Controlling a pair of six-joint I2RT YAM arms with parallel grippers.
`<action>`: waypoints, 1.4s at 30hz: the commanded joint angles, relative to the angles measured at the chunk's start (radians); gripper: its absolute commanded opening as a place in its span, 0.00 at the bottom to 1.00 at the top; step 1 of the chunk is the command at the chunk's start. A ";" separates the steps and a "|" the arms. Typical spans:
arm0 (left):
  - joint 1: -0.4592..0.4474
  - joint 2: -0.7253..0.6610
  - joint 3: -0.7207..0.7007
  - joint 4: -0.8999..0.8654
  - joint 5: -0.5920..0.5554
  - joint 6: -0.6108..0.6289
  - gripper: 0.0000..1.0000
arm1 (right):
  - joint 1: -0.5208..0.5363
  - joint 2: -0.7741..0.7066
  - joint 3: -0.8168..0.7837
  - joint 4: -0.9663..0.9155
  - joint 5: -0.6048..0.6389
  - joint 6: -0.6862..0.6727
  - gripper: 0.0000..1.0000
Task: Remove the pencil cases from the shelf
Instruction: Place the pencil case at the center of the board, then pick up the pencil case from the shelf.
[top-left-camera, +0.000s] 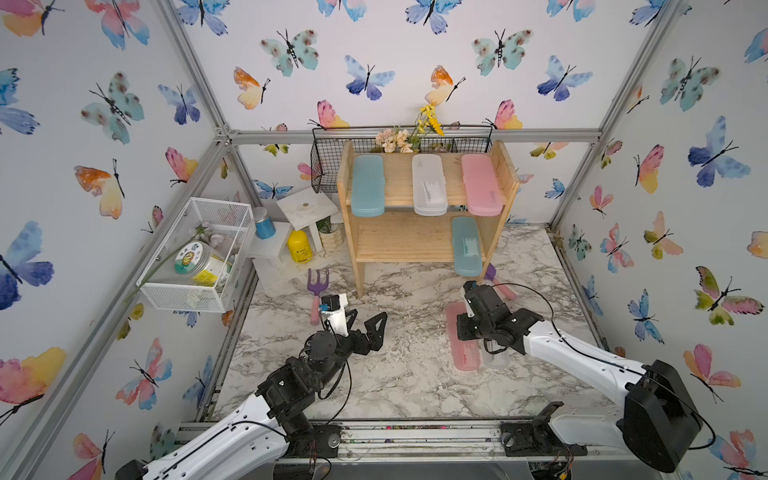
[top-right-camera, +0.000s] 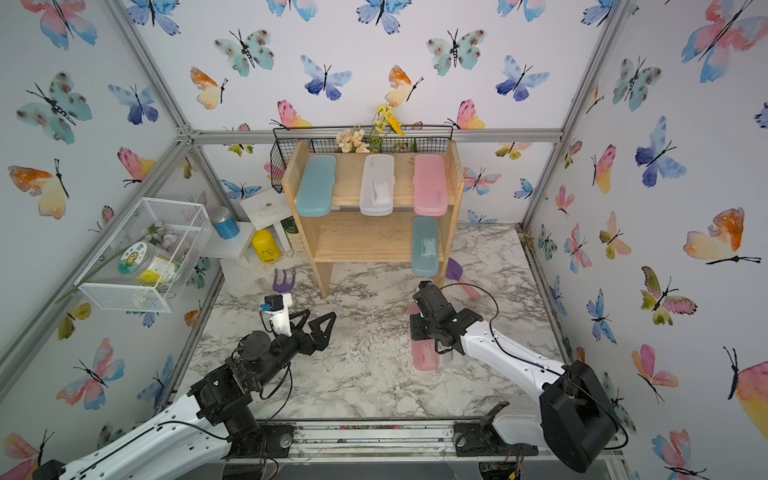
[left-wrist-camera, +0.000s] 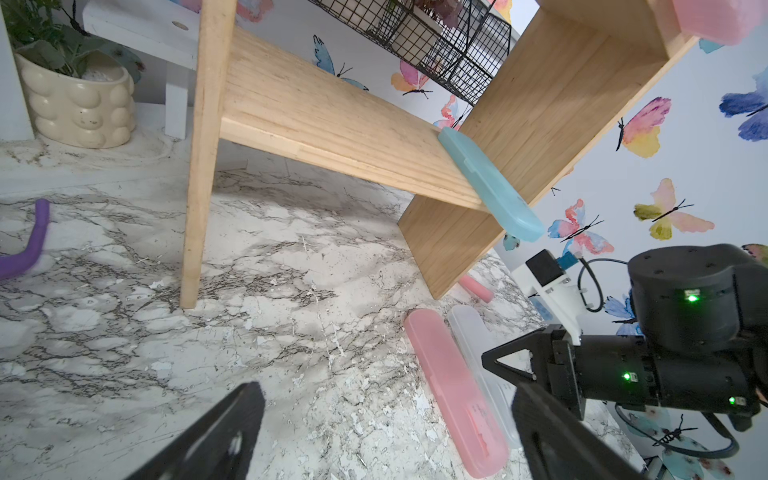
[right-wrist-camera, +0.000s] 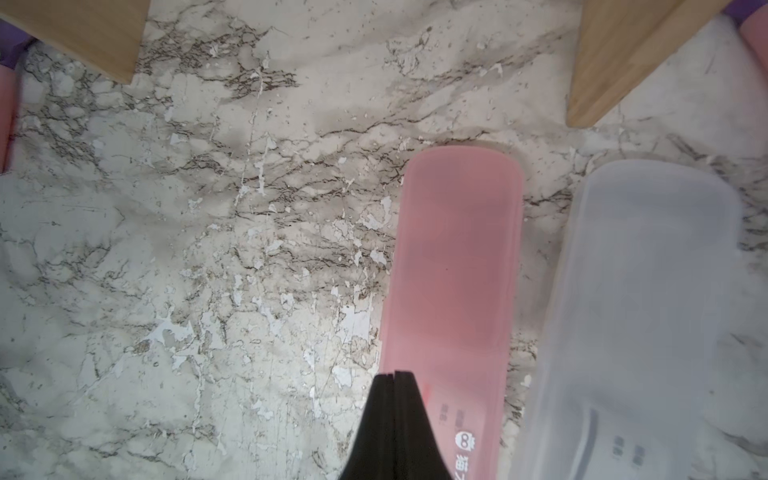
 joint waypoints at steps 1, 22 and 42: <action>-0.002 0.008 0.006 0.013 -0.024 -0.005 0.99 | -0.003 0.067 0.004 0.018 -0.032 -0.002 0.03; -0.002 0.023 0.019 0.003 -0.042 -0.023 0.99 | -0.004 0.153 -0.073 0.027 0.024 0.022 0.03; 0.121 0.729 0.381 0.545 0.718 -0.423 0.99 | -0.005 -0.315 0.202 -0.256 0.228 0.003 0.99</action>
